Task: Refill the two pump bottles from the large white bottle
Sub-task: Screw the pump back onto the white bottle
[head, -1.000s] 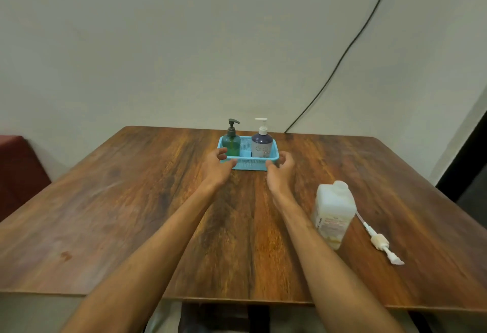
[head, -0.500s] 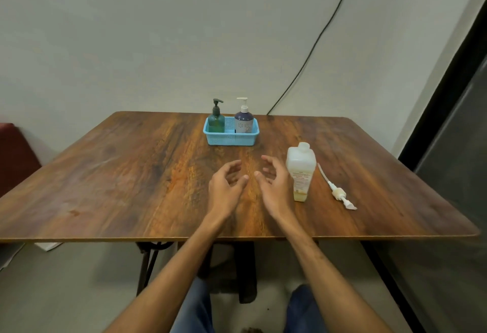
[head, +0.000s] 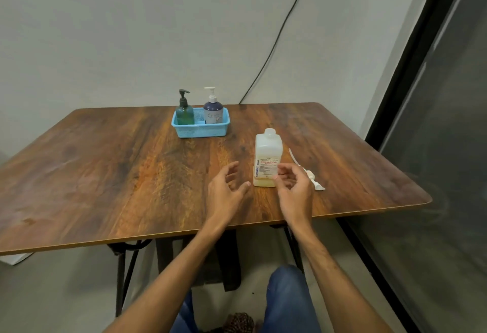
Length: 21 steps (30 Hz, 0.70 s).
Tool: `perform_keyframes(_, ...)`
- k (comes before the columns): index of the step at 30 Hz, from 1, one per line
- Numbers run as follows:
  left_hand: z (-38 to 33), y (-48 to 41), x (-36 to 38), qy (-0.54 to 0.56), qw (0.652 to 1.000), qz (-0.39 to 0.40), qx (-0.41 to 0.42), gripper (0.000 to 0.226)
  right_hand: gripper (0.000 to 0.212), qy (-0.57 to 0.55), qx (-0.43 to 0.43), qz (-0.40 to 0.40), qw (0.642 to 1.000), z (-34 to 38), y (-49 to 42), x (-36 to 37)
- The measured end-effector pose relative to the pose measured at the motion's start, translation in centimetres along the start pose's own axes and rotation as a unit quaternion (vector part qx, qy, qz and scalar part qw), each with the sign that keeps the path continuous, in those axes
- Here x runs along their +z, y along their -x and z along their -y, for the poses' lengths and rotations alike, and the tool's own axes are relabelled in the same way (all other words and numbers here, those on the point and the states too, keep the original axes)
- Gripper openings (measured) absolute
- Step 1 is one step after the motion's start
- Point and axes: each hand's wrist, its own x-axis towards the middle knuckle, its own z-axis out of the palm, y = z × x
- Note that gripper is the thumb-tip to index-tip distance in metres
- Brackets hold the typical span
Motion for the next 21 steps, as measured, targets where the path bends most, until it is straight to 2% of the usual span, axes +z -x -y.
perform_keyframes(5, -1.0, -2.8, 2.6, -0.019, 0.999, 0.029, 0.003, 0.084, 0.027, 0.116, 0.014, -0.037, 0.992, -2.0, -3.0, -2.3)
perform_keyframes(9, -1.1, -4.9, 4.7, -0.008, 0.998, 0.065, -0.001, 0.102, 0.043, 0.248, 0.057, -0.007, 0.967, -4.2, -5.2, -3.7)
perform_keyframes(12, -0.8, -6.0, 5.6, 0.011, 0.997, 0.079, 0.016, 0.107, 0.055, 0.321, 0.077, 0.025, 0.943, -6.0, -6.1, -4.2)
perform_keyframes(18, -0.5, -6.9, 6.5, 0.064, 0.994, 0.083, 0.028, 0.099, 0.039, 0.365, 0.040, 0.039, 0.929, -8.1, -6.6, -4.4)
perform_keyframes(21, -0.2, -7.1, 6.6, 0.073, 0.994, 0.078, 0.023, 0.099, 0.025, 0.319, 0.030, 0.028, 0.947, -8.5, -7.2, -4.5)
